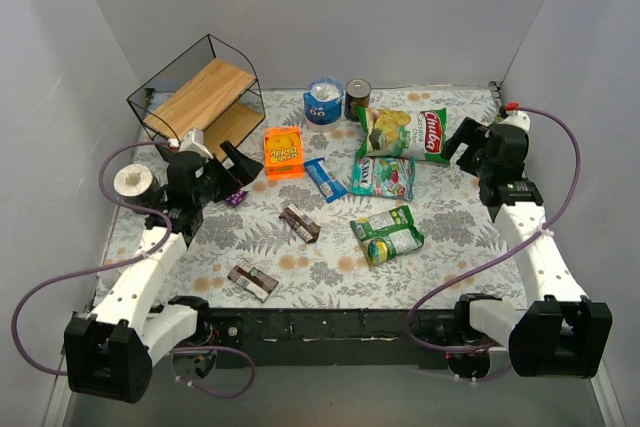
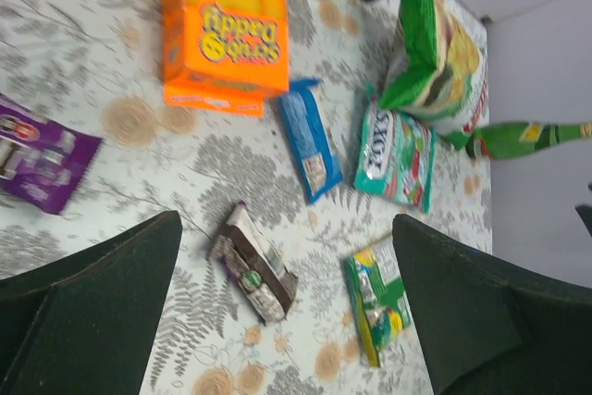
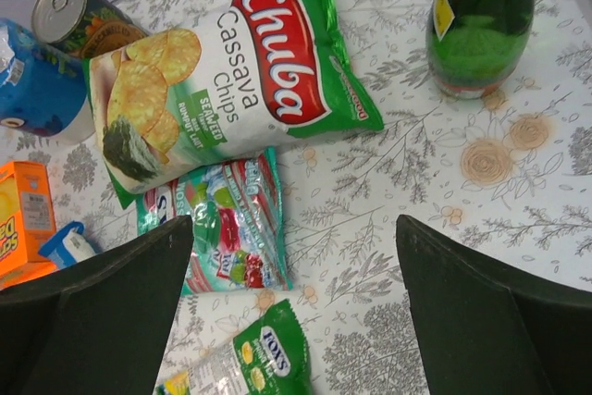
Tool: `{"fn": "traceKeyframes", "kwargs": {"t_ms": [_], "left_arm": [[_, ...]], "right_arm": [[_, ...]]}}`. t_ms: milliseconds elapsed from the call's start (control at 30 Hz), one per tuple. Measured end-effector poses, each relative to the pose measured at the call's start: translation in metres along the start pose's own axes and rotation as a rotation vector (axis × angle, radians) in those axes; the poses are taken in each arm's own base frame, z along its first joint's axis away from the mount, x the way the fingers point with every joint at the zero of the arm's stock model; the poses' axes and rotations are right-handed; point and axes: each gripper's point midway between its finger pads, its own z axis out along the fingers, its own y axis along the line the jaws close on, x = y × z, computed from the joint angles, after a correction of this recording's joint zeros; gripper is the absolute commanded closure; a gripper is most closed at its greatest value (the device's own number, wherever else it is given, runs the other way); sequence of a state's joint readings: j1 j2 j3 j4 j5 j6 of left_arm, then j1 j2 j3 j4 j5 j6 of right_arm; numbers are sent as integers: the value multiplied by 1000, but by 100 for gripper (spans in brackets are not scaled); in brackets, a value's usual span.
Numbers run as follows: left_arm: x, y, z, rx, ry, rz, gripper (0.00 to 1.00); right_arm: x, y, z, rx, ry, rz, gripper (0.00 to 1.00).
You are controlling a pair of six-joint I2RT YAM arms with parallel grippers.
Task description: Place and organize the candy bags onto the shelf
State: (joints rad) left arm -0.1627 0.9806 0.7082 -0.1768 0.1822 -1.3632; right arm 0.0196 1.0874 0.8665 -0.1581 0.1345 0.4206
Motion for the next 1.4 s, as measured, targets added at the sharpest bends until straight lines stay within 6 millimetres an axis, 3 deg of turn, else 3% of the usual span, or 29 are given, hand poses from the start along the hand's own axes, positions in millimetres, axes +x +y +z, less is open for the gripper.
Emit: {"fn": "traceKeyframes", "kwargs": {"t_ms": [167,267,433,667,867,1000,1133,1233,1400], "left_arm": [[54,-28,11,58,169,-14,2],[76,-33,20,41,234,-25,2],[87,-27,43,-34,254,-3,11],[93,-45,78,-71,268,60,25],[113,-23,64,-249,284,-6,29],[121,-7,42,-322,276,-60,39],[140,16,33,-394,309,-100,48],[159,36,30,-440,347,-111,49],[178,53,32,-419,357,-113,44]], "right_arm": [[14,9,4,-20,106,46,10],[30,11,5,-32,181,77,12],[42,15,3,-50,239,106,13],[52,19,1,-73,284,112,16],[58,22,-3,-93,321,119,17],[63,24,-5,-104,343,133,18],[68,25,-7,-109,364,142,19],[71,25,-8,-109,377,143,19],[80,21,-9,-99,403,143,19]]}}
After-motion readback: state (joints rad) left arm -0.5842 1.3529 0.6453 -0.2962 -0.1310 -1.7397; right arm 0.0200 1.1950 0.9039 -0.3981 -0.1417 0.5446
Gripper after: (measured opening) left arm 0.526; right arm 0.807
